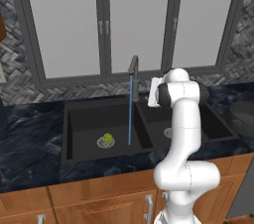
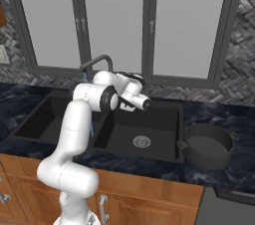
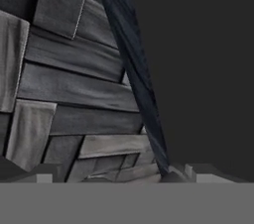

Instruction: Dump the broccoli from the pot into the sink. Then turn on the water and wash the broccoli. Then turn off the water and put the broccoli back in the pot.

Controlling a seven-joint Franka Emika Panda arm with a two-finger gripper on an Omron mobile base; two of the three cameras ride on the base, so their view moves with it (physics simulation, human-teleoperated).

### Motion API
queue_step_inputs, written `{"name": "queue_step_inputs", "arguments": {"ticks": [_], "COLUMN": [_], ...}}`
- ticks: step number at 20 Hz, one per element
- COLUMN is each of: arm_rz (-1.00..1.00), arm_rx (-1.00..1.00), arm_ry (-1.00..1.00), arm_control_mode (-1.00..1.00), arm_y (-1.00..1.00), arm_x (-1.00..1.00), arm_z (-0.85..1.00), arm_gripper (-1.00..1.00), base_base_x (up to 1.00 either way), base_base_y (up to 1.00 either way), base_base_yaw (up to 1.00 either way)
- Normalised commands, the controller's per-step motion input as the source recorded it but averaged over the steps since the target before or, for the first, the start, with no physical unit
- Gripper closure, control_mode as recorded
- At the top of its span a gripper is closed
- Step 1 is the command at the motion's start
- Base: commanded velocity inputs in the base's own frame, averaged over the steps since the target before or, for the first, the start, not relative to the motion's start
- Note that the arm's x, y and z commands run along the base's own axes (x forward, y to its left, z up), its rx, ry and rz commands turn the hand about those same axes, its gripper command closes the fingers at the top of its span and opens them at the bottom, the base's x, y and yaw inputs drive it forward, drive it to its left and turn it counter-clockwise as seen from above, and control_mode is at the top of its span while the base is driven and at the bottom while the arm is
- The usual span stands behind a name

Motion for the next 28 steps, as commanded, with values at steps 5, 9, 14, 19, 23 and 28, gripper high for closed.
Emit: {"name": "queue_step_inputs", "arguments": {"ticks": [5,9,14,19,23,28], "arm_rz": [0.15,0.19,0.19,0.2,0.19,0.2], "arm_rx": [-0.25,-0.38,-0.43,-0.36,-0.29,-0.27], "arm_ry": [-0.22,-0.18,-0.27,-0.37,-0.49,-0.55], "arm_control_mode": [-1.0,-1.0,-1.0,-1.0,-1.0,-1.0], "arm_y": [0.59,0.71,0.71,0.33,0.0,0.0], "arm_x": [0.18,0.28,0.11,-0.2,-0.75,-1.0], "arm_z": [0.01,0.0,0.0,0.05,0.05,0.22], "arm_gripper": [-1.0,-1.0,-1.0,-1.0,-1.0,-1.0], "base_base_x": [0.0,0.0,0.0,0.0,0.0,0.0], "base_base_y": [0.0,0.0,0.0,0.0,0.0,0.0], "base_base_yaw": [0.0,0.0,0.0,0.0,0.0,0.0]}}
